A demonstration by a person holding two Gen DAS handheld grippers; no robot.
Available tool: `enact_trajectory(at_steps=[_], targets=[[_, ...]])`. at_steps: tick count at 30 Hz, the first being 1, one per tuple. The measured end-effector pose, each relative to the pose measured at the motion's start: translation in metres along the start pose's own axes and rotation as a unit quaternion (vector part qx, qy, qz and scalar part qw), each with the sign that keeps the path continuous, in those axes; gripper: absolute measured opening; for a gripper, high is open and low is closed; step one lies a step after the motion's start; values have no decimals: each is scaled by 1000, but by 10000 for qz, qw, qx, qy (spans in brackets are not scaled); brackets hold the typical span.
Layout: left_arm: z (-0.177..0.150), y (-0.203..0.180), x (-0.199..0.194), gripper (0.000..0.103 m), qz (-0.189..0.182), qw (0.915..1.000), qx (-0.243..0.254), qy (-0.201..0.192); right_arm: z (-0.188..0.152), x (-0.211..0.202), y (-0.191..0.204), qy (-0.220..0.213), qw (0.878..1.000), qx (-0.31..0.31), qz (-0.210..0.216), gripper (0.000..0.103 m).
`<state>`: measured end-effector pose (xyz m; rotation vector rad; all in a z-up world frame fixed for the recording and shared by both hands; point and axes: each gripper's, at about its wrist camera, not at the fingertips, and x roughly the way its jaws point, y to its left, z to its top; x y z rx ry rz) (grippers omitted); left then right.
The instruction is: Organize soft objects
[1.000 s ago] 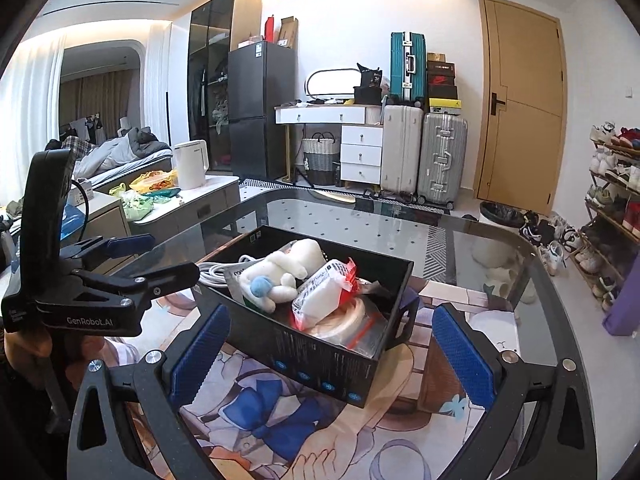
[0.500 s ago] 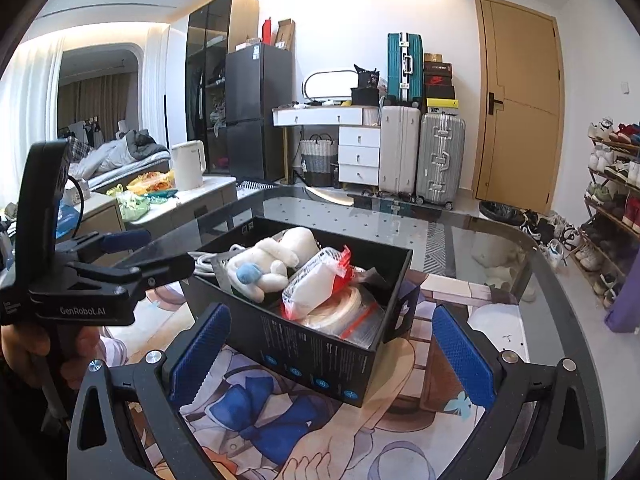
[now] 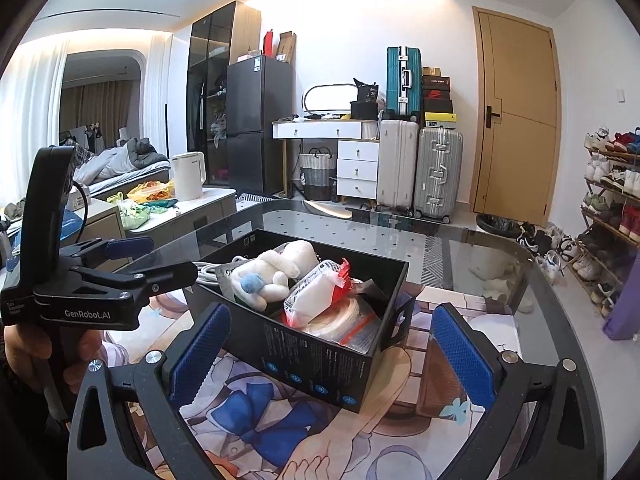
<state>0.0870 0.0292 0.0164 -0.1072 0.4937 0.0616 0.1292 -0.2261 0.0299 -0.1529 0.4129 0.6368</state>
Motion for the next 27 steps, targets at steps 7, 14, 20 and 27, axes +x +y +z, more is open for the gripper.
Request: enact_trajectory(at_steps=[7, 14, 20, 27], targets=[[0, 1, 0, 103, 6, 10000, -10, -16, -2, -4, -2, -67, 9999, 97, -53, 103], [-1, 2, 1, 103, -19, 10000, 0, -22, -2, -7, -7, -113, 9997, 200, -70, 103], [-1, 3, 1, 103, -13, 10000, -24, 18, -1, -6, -8, -116, 9997, 155, -116, 103], [-1, 2, 1, 103, 4, 10000, -21, 1, -1, -5, -8, -137, 9997, 159, -117, 103]])
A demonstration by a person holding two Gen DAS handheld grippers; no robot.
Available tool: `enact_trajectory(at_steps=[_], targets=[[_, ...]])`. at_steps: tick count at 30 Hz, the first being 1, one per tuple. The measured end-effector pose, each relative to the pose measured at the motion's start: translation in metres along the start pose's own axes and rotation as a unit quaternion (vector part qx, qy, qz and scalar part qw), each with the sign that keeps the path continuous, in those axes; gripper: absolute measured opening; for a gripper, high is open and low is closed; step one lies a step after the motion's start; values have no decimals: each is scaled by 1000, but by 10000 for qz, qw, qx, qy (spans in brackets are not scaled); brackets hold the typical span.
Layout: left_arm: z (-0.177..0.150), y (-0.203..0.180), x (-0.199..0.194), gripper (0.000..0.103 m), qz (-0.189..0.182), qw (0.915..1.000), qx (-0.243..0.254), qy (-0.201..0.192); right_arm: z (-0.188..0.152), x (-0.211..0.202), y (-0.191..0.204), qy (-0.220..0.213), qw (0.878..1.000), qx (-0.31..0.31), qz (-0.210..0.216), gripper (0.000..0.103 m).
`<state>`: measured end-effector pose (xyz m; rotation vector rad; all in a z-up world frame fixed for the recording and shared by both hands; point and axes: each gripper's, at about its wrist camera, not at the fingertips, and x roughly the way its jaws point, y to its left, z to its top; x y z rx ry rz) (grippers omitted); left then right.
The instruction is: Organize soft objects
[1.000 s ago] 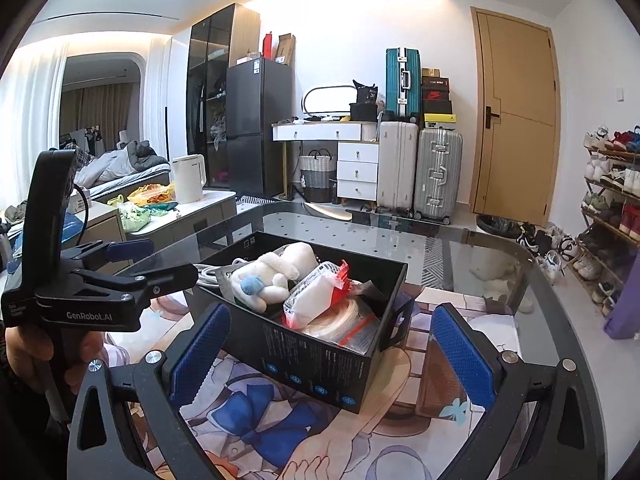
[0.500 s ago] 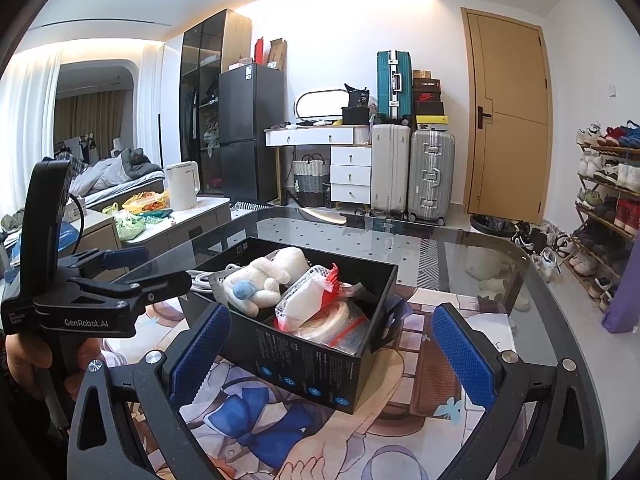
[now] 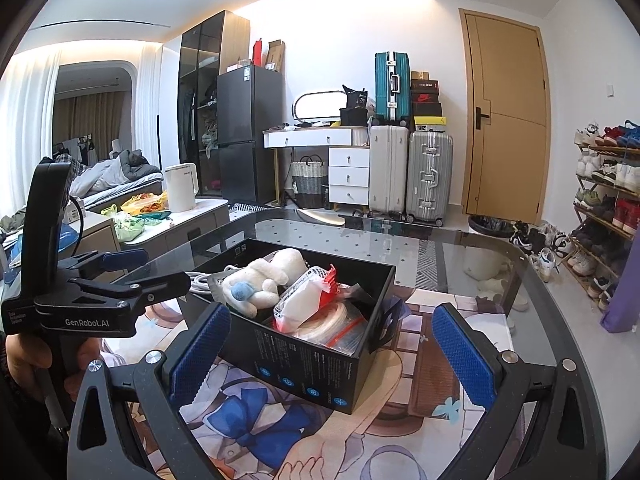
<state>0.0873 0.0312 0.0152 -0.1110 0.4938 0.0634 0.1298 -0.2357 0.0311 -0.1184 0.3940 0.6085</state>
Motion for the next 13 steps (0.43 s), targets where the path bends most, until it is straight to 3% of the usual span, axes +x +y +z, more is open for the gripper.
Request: enact_trajectory(at_steps=[13], targets=[[-4, -7, -3, 103, 166, 9997, 139, -77, 0, -1, 7, 21, 9999, -129, 10, 103]])
